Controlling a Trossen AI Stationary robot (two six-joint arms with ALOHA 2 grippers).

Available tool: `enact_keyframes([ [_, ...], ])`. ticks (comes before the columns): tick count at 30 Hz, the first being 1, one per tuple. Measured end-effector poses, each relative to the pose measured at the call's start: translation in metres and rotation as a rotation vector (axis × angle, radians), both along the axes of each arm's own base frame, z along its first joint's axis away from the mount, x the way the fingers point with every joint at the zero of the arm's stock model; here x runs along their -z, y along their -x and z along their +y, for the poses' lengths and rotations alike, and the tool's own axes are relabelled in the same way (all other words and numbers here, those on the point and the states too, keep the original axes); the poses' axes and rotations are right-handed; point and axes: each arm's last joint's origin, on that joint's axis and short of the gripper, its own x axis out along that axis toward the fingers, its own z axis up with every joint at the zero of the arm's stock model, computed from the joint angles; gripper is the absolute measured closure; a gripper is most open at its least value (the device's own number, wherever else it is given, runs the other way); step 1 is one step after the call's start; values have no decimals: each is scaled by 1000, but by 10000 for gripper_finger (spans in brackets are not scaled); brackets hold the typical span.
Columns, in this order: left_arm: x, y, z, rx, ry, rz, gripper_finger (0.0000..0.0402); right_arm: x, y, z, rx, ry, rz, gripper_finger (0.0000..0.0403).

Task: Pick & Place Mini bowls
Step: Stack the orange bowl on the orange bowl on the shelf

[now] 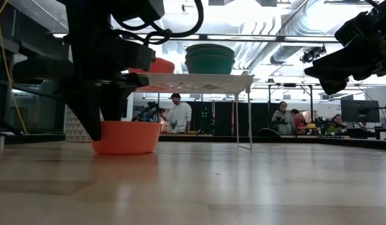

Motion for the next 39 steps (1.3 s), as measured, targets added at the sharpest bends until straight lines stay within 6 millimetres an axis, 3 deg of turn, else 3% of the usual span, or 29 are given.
enact_keyframes([
  [12,0,0,0,-40,17,-2,391,0,0,0,-1,0,0,281],
  [20,-5,1,-8,-32,25,5,398,0,0,0,-1,0,0,281],
  [30,-47,-5,-37,70,18,-30,400,0,0,0,0,0,0,281],
  [39,-101,-3,-69,107,29,-122,401,0,0,0,-1,0,1,281],
])
